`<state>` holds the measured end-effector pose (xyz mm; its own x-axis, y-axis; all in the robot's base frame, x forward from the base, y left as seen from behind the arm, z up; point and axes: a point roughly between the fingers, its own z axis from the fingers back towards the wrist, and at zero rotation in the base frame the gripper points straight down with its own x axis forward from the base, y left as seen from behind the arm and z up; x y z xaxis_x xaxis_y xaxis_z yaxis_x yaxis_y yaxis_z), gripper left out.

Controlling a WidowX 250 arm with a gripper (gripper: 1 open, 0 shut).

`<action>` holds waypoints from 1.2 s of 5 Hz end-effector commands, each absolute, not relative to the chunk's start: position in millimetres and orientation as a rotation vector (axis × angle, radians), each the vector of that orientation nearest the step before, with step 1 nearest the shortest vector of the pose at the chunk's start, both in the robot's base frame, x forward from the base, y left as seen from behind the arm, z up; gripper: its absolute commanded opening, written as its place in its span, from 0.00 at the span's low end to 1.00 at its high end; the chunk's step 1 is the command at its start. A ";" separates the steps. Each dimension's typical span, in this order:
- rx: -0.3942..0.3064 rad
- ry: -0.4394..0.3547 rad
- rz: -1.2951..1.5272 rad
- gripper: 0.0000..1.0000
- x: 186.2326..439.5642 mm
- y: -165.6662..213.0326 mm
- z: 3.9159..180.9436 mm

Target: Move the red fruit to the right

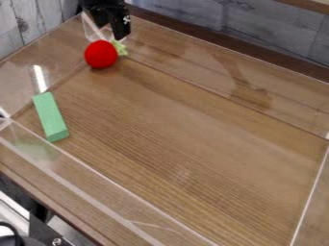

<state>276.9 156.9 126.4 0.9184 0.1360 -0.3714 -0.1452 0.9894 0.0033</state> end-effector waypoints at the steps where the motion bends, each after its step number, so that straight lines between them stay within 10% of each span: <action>1: 0.010 0.349 0.163 1.00 279.6 161.9 131.2; 2: 0.021 0.368 0.155 1.00 282.6 157.7 121.8; 3: 0.008 0.354 0.141 0.00 285.5 157.4 143.9; 5: 0.021 0.377 0.107 0.00 289.9 164.2 148.8; 6: 0.017 0.399 0.141 1.00 286.9 168.9 138.2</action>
<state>285.1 164.4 121.2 0.8907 0.1261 -0.4367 -0.1312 0.9912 0.0187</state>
